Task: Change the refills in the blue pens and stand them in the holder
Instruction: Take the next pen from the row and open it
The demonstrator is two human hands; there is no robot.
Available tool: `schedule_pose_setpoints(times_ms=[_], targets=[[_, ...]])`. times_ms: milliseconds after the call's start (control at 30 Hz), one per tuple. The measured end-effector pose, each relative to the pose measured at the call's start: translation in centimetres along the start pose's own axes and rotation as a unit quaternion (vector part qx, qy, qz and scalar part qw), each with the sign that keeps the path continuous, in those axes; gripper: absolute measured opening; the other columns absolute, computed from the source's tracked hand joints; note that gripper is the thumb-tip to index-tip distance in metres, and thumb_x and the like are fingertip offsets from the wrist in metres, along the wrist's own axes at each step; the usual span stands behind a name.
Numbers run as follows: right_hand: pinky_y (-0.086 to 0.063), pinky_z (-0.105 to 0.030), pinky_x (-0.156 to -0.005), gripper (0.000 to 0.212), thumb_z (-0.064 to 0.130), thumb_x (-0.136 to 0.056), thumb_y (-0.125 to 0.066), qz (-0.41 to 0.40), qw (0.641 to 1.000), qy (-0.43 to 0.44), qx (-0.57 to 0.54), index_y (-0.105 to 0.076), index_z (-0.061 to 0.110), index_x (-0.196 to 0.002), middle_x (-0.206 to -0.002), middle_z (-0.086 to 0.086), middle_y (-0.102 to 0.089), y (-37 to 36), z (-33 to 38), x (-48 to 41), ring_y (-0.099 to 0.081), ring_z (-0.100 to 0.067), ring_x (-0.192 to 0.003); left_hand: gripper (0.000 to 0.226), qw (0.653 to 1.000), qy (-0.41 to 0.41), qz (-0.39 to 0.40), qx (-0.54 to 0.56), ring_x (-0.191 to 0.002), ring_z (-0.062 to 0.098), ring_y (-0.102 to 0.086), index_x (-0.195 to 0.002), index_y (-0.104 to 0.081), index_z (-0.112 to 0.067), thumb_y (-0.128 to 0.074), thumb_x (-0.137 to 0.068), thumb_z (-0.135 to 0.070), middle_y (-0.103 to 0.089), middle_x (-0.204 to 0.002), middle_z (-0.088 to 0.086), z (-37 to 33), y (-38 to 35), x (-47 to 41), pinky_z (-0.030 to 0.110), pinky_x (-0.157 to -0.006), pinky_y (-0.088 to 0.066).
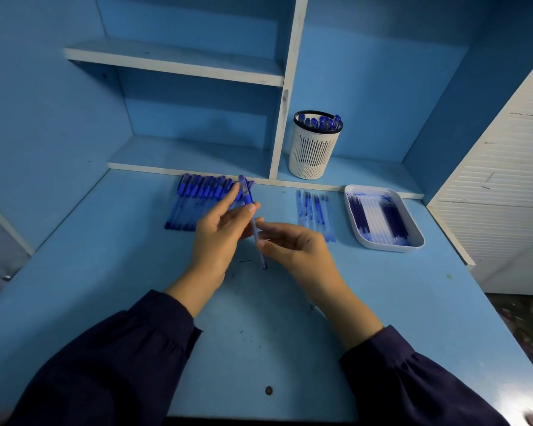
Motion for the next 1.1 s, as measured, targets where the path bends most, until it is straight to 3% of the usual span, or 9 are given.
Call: schedule_pose_setpoints(times_ms=[200, 367, 500, 633, 833, 1000, 1100], targets=[[-0.054, -0.025, -0.079, 0.022, 0.006, -0.089, -0.065, -0.089, 0.994, 0.057, -0.027, -0.069, 0.014, -0.11, -0.097, -0.013, -0.072, 3.0, 1.7, 0.2, -0.065, -0.012, -0.084, 0.04, 0.995, -0.07, 0.016, -0.063, -0.081, 0.011, -0.071, -0.122, -0.061, -0.038, -0.068, -0.091, -0.014, -0.076, -0.097, -0.007, -1.7, 0.2, 0.6, 0.022, -0.081, -0.056], [-0.054, -0.032, -0.09, 0.035, 0.012, -0.089, -0.068, -0.111, 0.989, 0.097, -0.028, -0.063, 0.02, -0.122, -0.103, -0.011, -0.07, 4.1, 2.7, 0.2, -0.065, -0.012, -0.091, 0.035, 0.986, -0.083, 0.058, -0.136, -0.081, 0.01, -0.065, -0.111, -0.069, -0.036, -0.077, -0.083, -0.017, -0.076, -0.093, -0.009, -1.6, -0.8, 1.5, 0.025, -0.083, -0.055], [-0.054, -0.032, -0.085, 0.03, 0.012, -0.089, -0.067, -0.097, 0.989, 0.109, 0.005, -0.065, 0.015, -0.119, -0.097, -0.013, -0.068, 3.5, 2.8, 0.1, -0.064, -0.014, -0.087, 0.031, 0.972, -0.102, 0.105, -0.185, -0.071, 0.015, -0.061, -0.112, -0.074, -0.024, -0.078, -0.083, -0.016, -0.075, -0.089, -0.004, -1.2, -1.8, 1.9, 0.026, -0.068, -0.054], [-0.054, -0.028, -0.077, 0.015, 0.008, -0.088, -0.067, -0.107, 0.988, 0.112, 0.004, -0.068, 0.009, -0.104, -0.088, -0.011, -0.068, 3.7, 2.6, 0.0, -0.064, -0.017, -0.081, 0.028, 0.954, -0.15, 0.117, -0.231, -0.078, 0.013, -0.066, -0.112, -0.074, -0.023, -0.076, -0.085, -0.018, -0.073, -0.098, -0.007, -1.5, -2.2, 2.3, 0.022, -0.071, -0.054], [-0.053, -0.028, -0.079, 0.01, 0.002, -0.091, -0.061, -0.111, 0.988, 0.109, 0.009, -0.067, 0.009, -0.096, -0.087, -0.007, -0.066, 3.9, 2.1, -0.4, -0.061, -0.016, -0.079, 0.024, 0.961, -0.134, 0.119, -0.21, -0.05, 0.002, -0.047, -0.109, -0.072, -0.022, -0.073, -0.086, -0.015, -0.073, -0.093, -0.005, -1.2, -2.4, 2.1, 0.01, -0.054, -0.04], [-0.051, -0.024, -0.08, 0.014, -0.002, -0.092, -0.058, -0.118, 0.987, 0.114, 0.001, -0.065, 0.009, -0.094, -0.088, -0.007, -0.065, 3.6, 2.0, -0.3, -0.061, -0.012, -0.079, 0.027, 0.961, -0.134, 0.135, -0.202, -0.058, 0.007, -0.05, -0.112, -0.069, -0.021, -0.07, -0.088, -0.008, -0.072, -0.084, -0.002, -1.1, -2.6, 1.9, 0.014, -0.057, -0.043], [-0.051, -0.024, -0.079, 0.014, -0.001, -0.092, -0.058, -0.125, 0.985, 0.117, 0.001, -0.065, 0.011, -0.092, -0.088, -0.008, -0.064, 3.6, 1.9, -0.3, -0.06, -0.014, -0.079, 0.031, 0.954, -0.142, 0.155, -0.214, -0.059, 0.004, -0.046, -0.119, -0.065, -0.019, -0.066, -0.091, -0.006, -0.059, -0.071, -0.009, -1.1, -2.8, 2.1, 0.012, -0.057, -0.038]])
Point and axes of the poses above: each hand's wrist, its own x-axis away from the middle knuckle, its own y-axis out of the back of the hand, z = x × y, the point moved 10 cm from there along -x, towards the middle knuckle
